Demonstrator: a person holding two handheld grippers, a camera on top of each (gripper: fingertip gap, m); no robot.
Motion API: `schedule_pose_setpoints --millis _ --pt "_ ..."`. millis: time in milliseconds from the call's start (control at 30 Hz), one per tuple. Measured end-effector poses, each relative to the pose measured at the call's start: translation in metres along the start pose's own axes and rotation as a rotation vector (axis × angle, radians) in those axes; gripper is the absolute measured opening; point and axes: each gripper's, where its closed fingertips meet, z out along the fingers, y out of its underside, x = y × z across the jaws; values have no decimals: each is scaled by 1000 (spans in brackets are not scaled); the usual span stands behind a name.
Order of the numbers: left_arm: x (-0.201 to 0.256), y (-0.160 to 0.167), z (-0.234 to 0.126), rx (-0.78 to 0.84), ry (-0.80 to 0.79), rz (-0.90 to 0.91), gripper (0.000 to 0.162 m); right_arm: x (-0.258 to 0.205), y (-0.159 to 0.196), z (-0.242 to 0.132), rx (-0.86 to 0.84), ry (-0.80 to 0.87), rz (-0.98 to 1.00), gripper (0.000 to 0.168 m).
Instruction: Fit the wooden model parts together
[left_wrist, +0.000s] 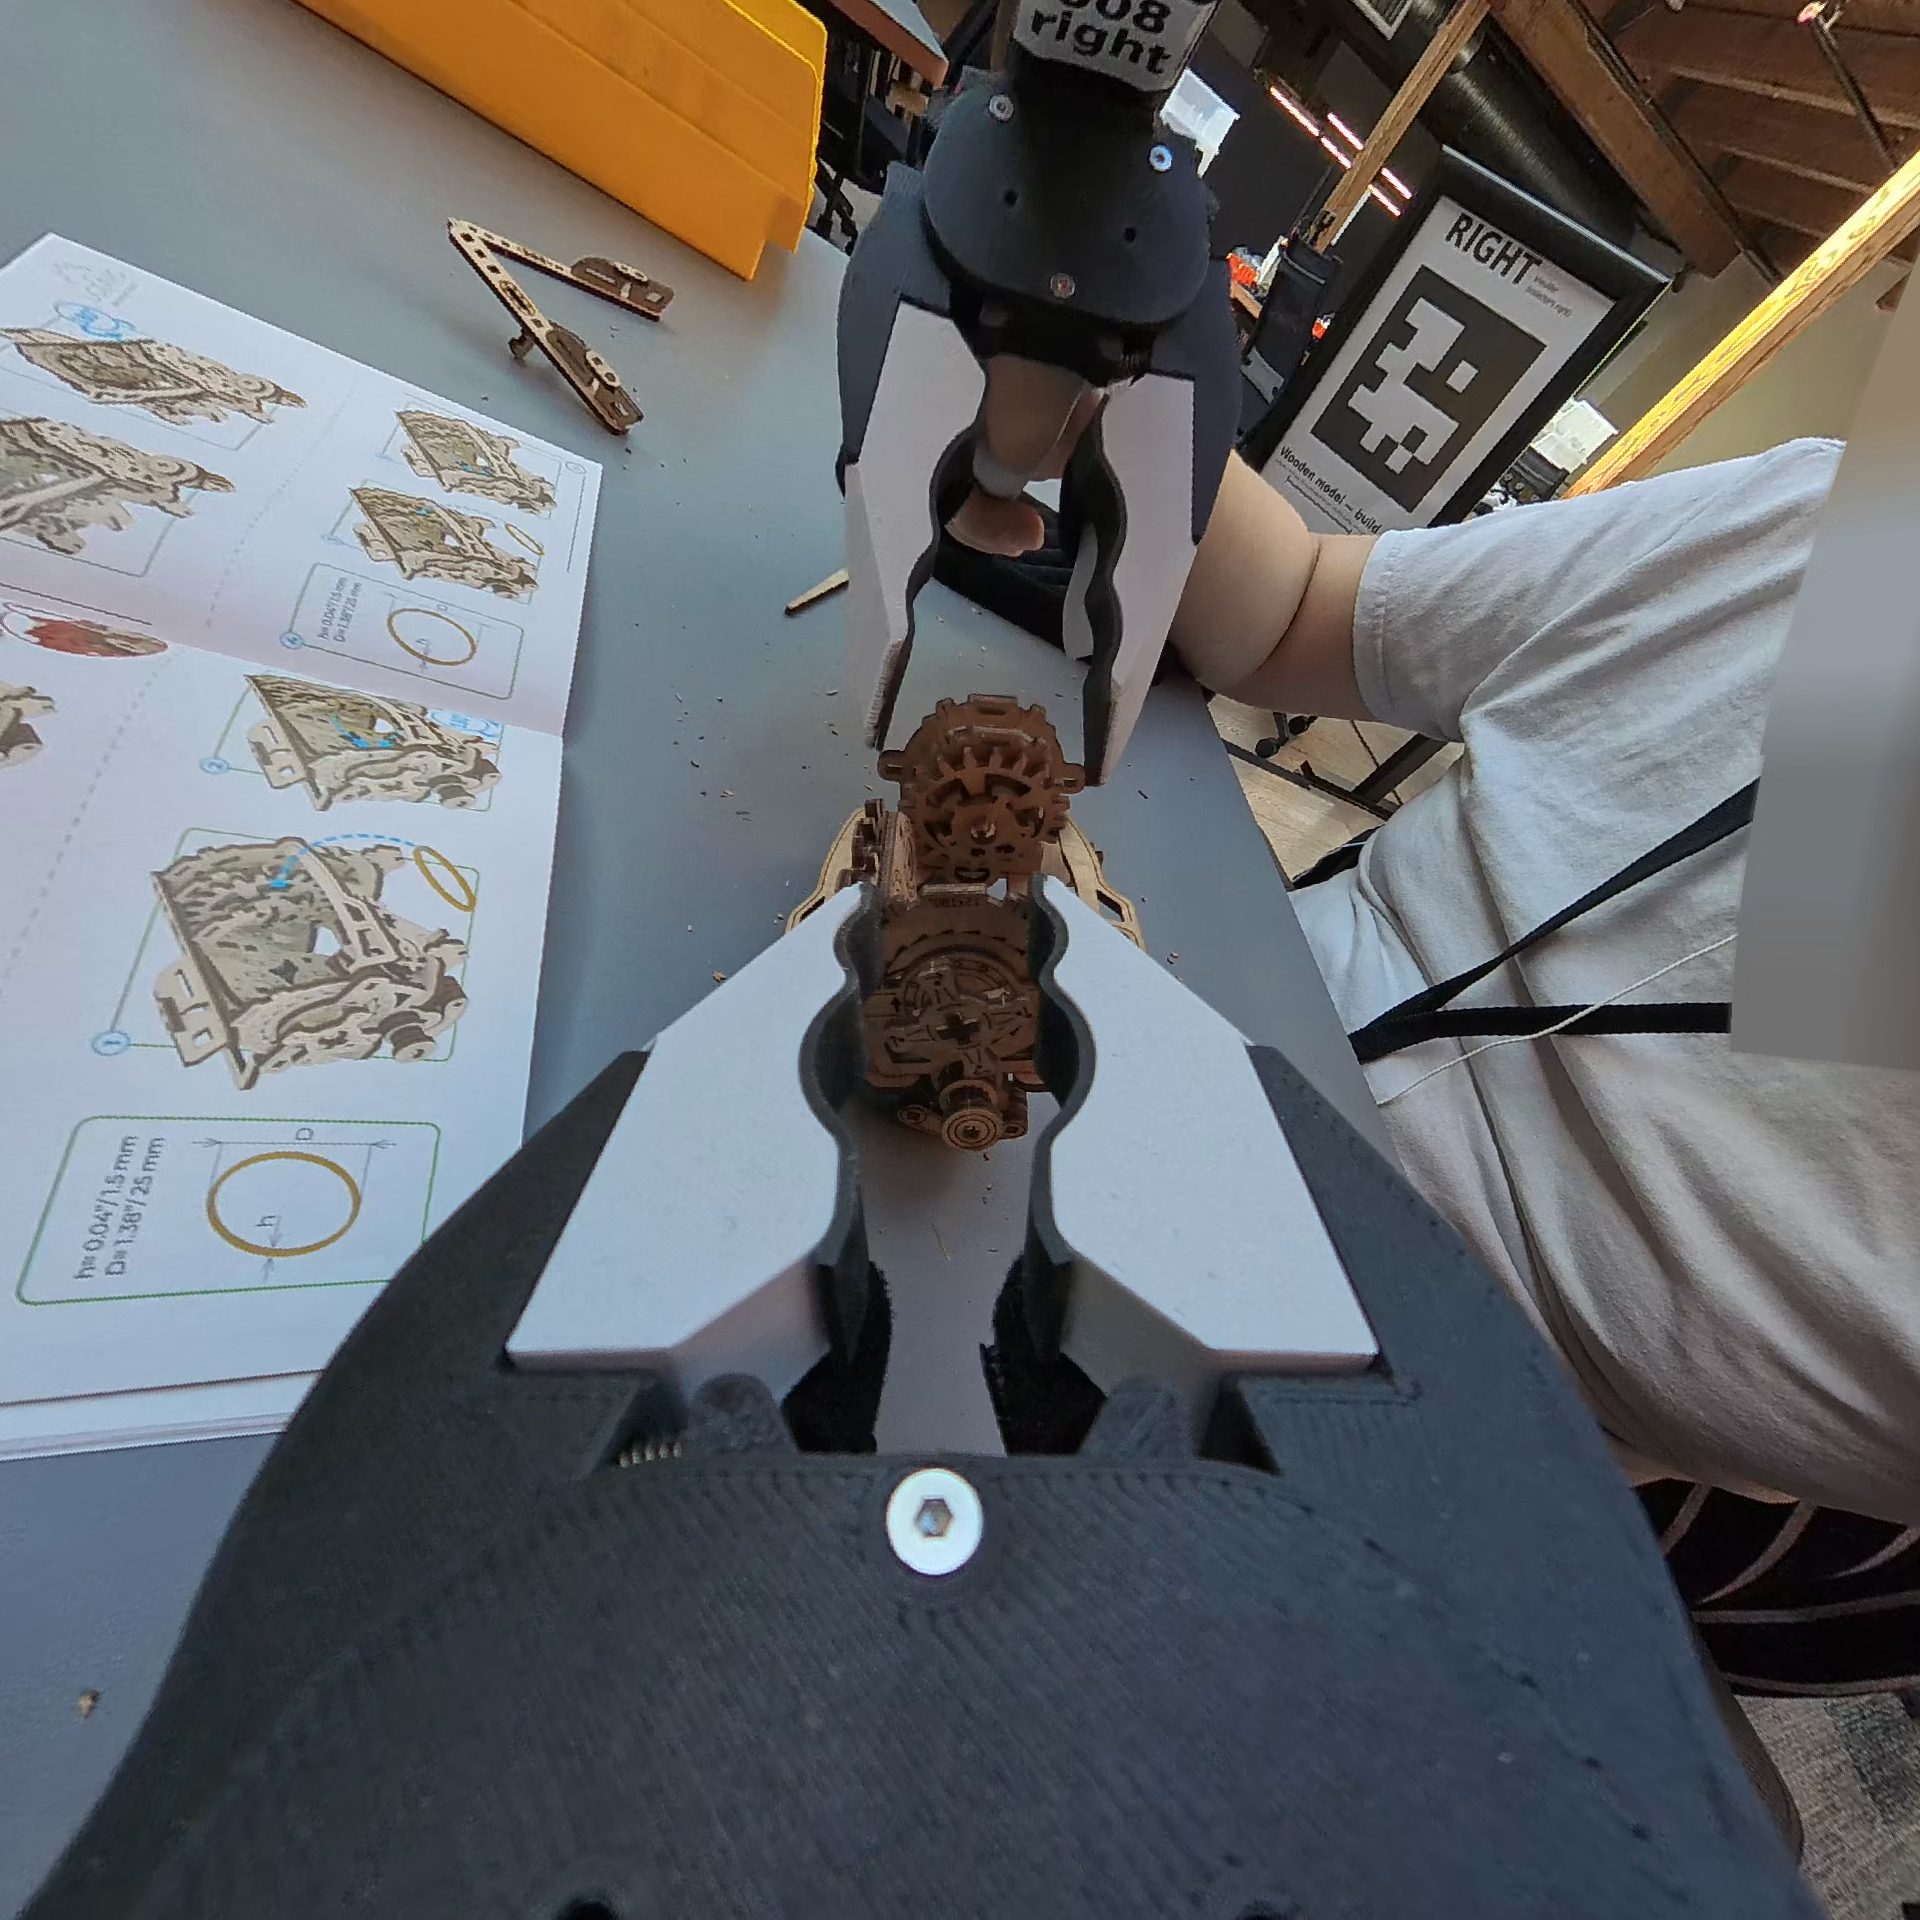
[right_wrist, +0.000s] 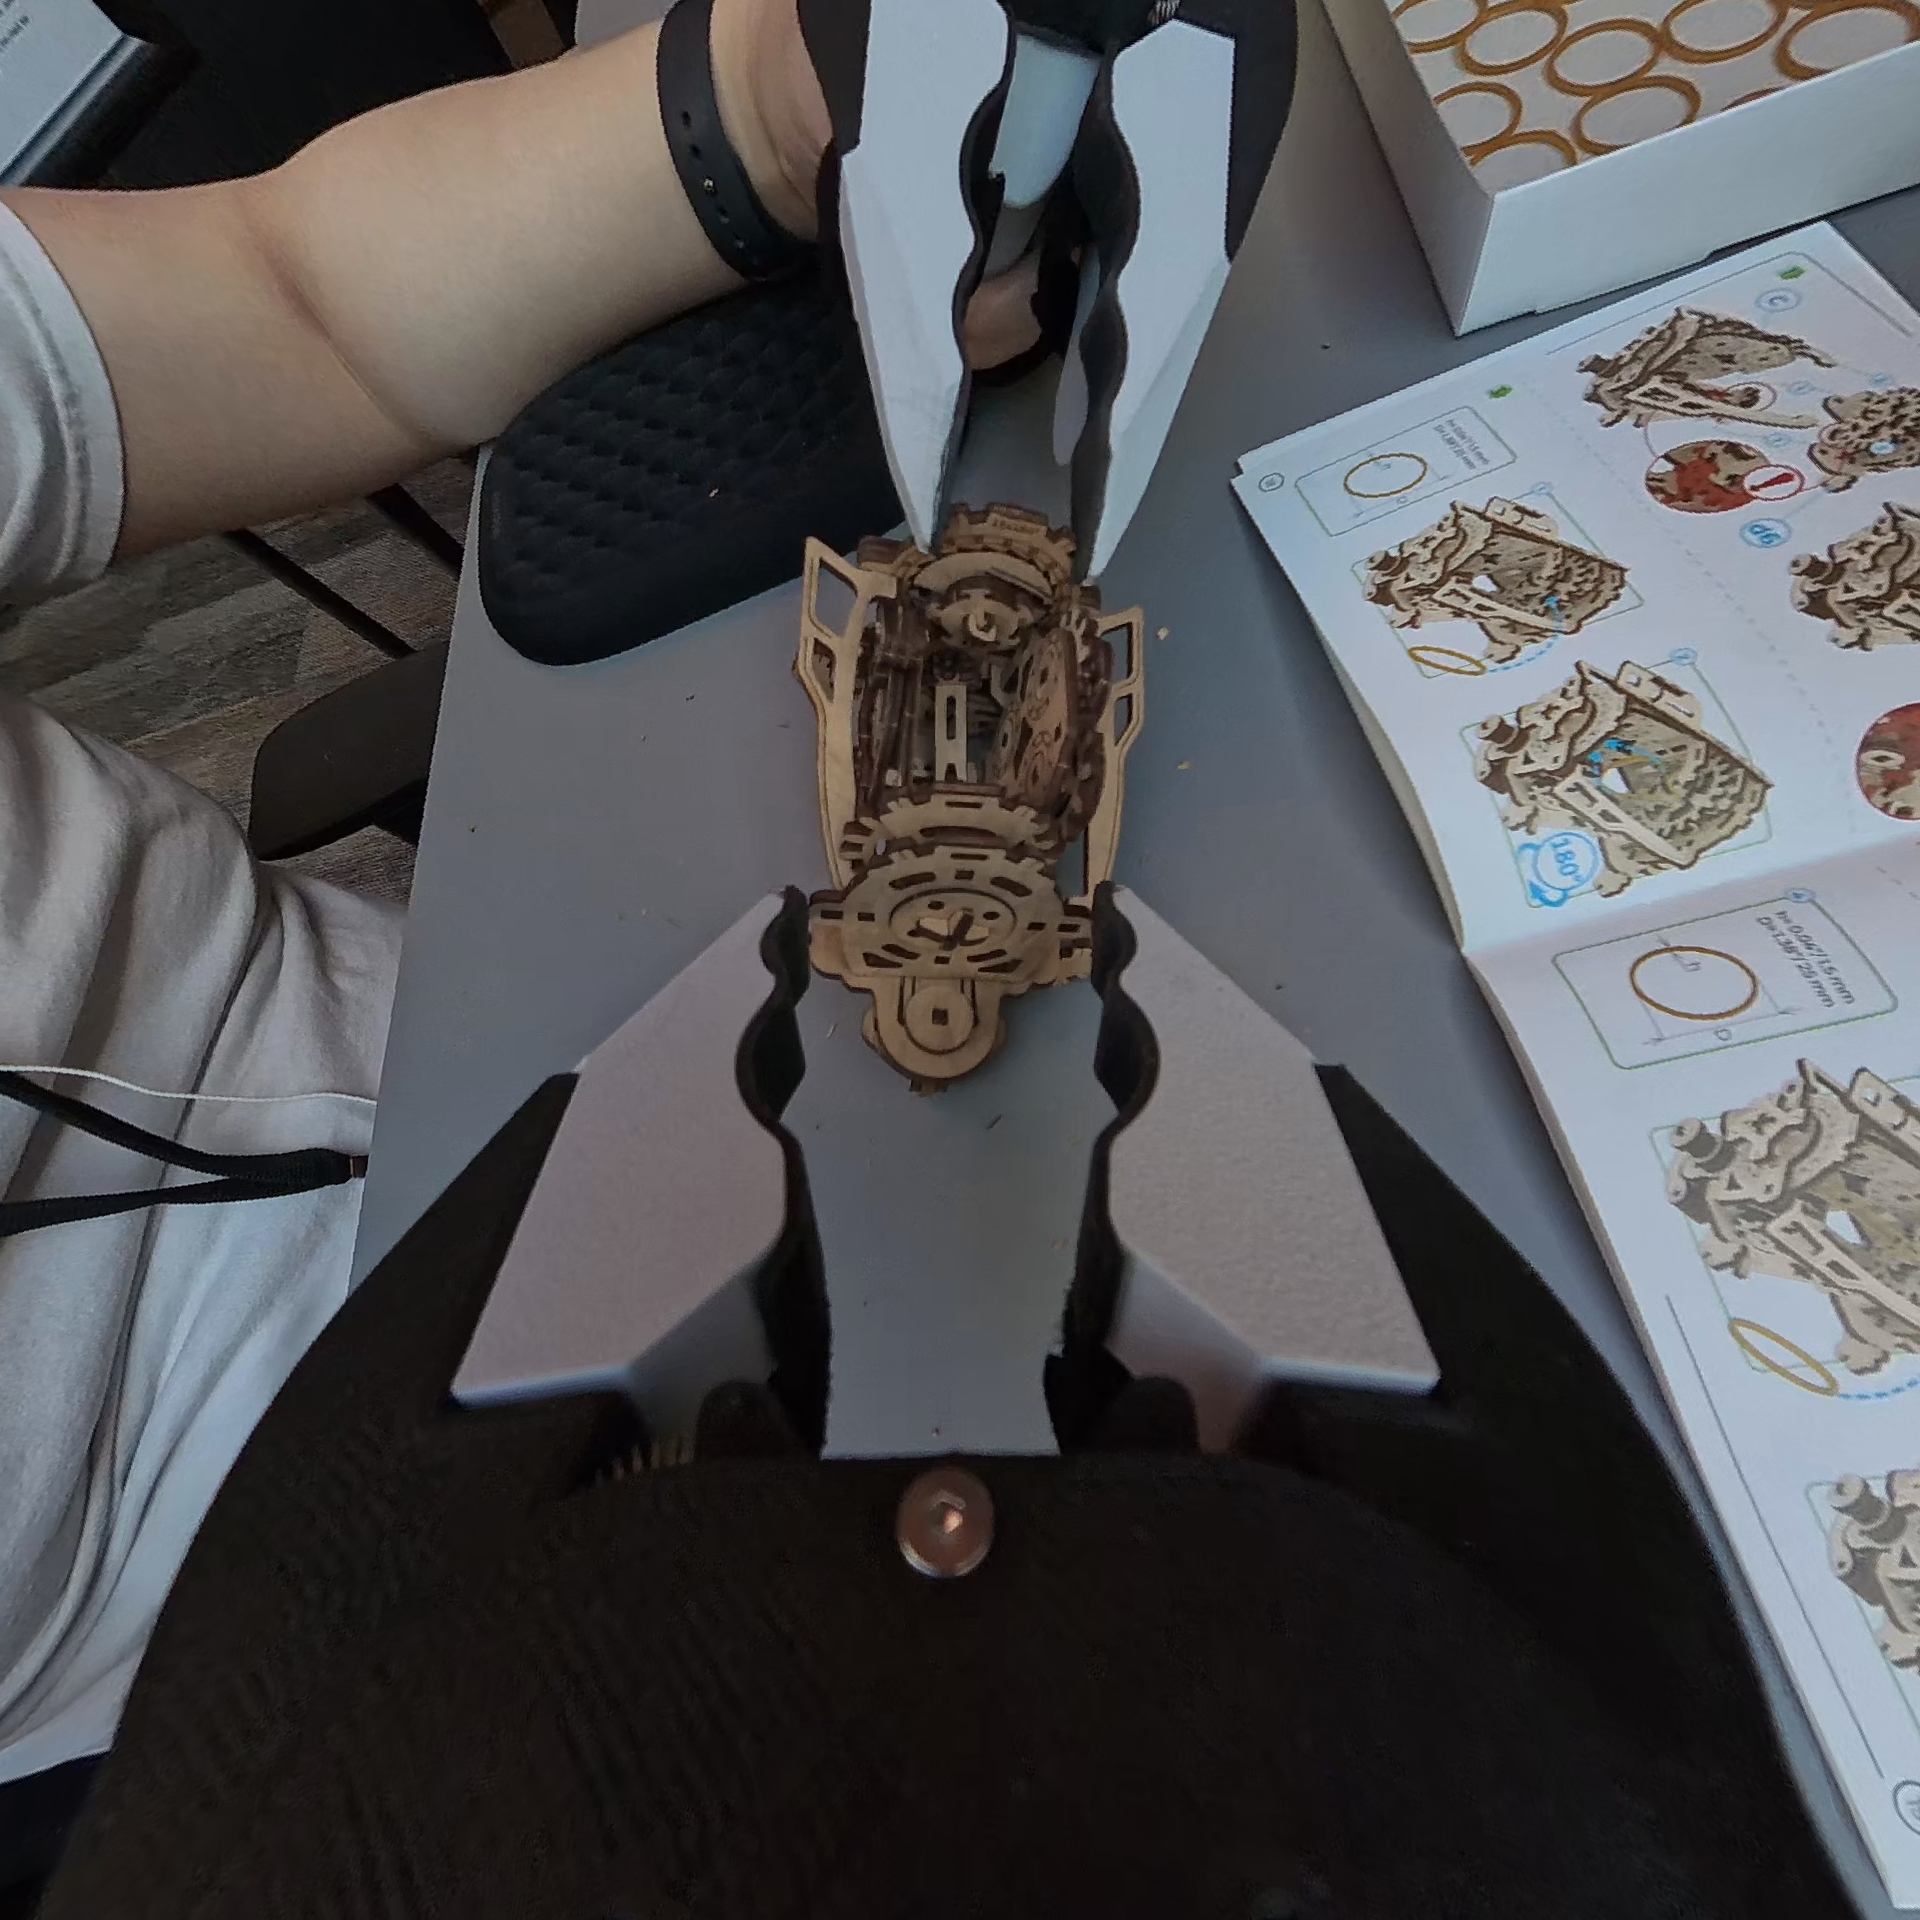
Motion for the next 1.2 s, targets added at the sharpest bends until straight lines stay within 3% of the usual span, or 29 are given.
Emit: schedule_pose_setpoints --millis 267,467,600,733,1100,1200 --pt "0 0 0 0 -2 1 25 1 -3 -11 16 48 -70 58" --pt "0 0 0 0 -2 -2 25 -3 11 -27 39 193 -225 53" --pt "0 0 0 0 -1 -2 25 -8 36 -12 25 120 -85 44" --pt "0 0 1 -3 -4 3 25 -10 33 -4 78 27 57 44" --pt "0 0 1 -6 -6 8 25 -5 33 4 83 7 104 34" --pt "0 0 1 -6 -6 7 25 -3 34 5 73 18 101 38"
